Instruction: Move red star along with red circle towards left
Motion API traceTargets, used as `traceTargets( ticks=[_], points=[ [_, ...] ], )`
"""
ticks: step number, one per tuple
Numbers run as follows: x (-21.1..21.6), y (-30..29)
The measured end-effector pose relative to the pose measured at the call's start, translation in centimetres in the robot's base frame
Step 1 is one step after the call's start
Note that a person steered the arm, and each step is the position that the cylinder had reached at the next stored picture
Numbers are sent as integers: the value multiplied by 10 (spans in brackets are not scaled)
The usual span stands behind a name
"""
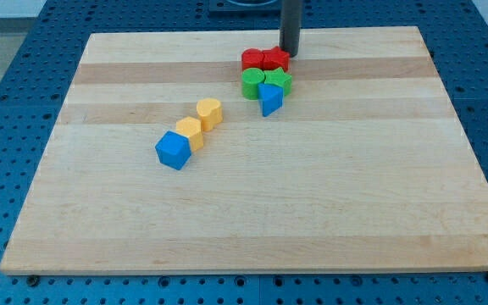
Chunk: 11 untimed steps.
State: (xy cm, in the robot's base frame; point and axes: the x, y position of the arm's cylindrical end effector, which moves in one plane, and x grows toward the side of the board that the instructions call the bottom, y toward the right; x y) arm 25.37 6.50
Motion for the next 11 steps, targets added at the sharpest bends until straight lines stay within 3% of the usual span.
traceTargets(
  ticks=[3,11],
  points=[
    [25,37],
    [26,-90]
  ],
)
